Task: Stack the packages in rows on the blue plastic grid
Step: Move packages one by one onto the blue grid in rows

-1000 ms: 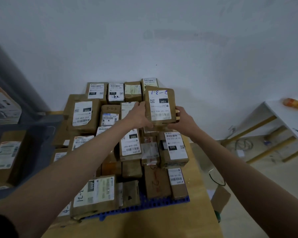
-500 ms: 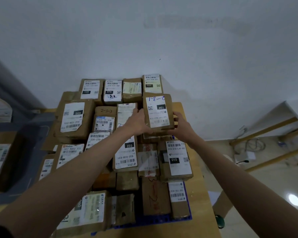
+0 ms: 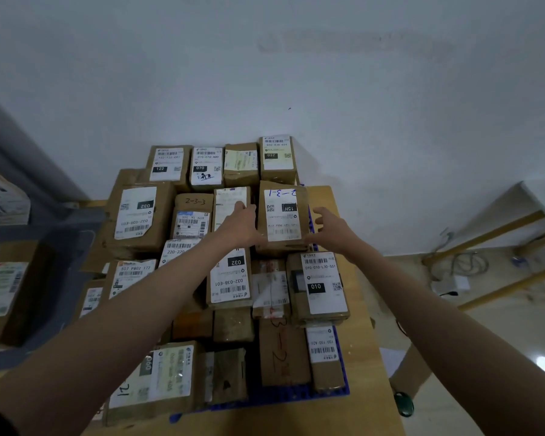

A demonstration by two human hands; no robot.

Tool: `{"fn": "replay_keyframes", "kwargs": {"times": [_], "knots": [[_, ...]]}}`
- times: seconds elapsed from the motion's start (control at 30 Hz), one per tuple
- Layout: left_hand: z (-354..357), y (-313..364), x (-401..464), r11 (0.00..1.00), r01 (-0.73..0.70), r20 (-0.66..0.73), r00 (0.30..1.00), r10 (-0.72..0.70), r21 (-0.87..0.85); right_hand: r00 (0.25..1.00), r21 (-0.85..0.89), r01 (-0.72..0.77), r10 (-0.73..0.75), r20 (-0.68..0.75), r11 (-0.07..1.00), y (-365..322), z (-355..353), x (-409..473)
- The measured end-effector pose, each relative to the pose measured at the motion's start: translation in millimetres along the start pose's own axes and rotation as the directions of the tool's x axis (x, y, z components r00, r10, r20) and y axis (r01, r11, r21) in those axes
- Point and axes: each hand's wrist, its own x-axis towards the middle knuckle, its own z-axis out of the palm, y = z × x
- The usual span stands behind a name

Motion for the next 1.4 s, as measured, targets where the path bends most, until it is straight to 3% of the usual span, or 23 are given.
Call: {"fn": "replay_keyframes", "kwargs": {"times": [0.2, 0.33, 0.7, 1.03, 1.2, 1.3, 1.4], "knots": [[-13.9, -6.5, -35.5, 0.997, 0.007, 0.051, 0.999, -0.011, 0.073, 0.999, -0.046, 0.053, -0.052, 0.016, 0.998, -17.0, -5.4, -28.1], [-22.6, -13.5, -64.8, 0.988, 0.011, 0.068, 0.997, -0.021, 0.151, 0.986, -0.189, 0.166, -0.163, 0.033, 0.968, -34.3, -0.6, -48.3], [-46.7, -56.3, -157.5, 0.979, 0.067, 0.059, 0.995, -0.080, 0.193, 0.945, -0.467, 0.280, -0.155, 0.287, 0.839, -101.3, 44.4, -104.3], [-50.0, -144.2, -252.9, 0.980, 0.132, 0.040, 0.989, -0.140, 0.148, 0.892, -0.520, 0.380, -0.153, 0.426, 0.765, -160.4, 116.0, -161.2], [-48.2, -211.5, -322.7, 0.981, 0.169, 0.041, 0.984, -0.173, 0.093, 0.855, -0.539, 0.455, -0.178, 0.487, 0.709, -197.1, 180.4, -196.4], [-42.0, -253.8, -369.6, 0.961, 0.230, 0.076, 0.967, -0.243, 0.154, 0.829, -0.559, 0.500, -0.178, 0.531, 0.661, -217.1, 226.2, -219.3], [-39.3, -294.4, -411.5, 0.948, 0.268, 0.105, 0.952, -0.288, 0.172, 0.810, -0.530, 0.509, -0.169, 0.562, 0.678, -234.8, 268.7, -244.1]]}}
